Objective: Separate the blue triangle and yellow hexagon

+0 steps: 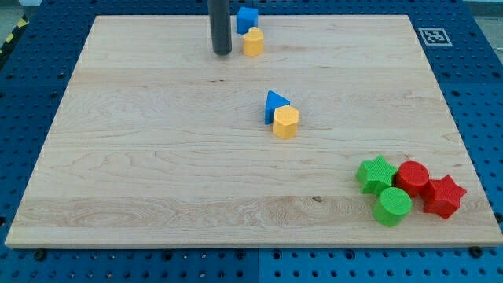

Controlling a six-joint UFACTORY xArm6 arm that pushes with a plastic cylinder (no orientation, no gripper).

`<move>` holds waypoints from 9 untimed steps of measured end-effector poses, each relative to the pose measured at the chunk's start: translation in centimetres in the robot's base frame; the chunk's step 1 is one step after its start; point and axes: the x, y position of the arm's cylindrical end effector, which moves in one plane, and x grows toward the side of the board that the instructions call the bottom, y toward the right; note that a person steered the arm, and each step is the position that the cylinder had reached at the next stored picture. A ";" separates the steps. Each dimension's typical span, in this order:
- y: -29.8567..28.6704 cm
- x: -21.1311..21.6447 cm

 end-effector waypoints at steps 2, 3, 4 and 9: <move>2.4 17.5; 6.9 20.3; 11.4 20.3; 11.7 14.5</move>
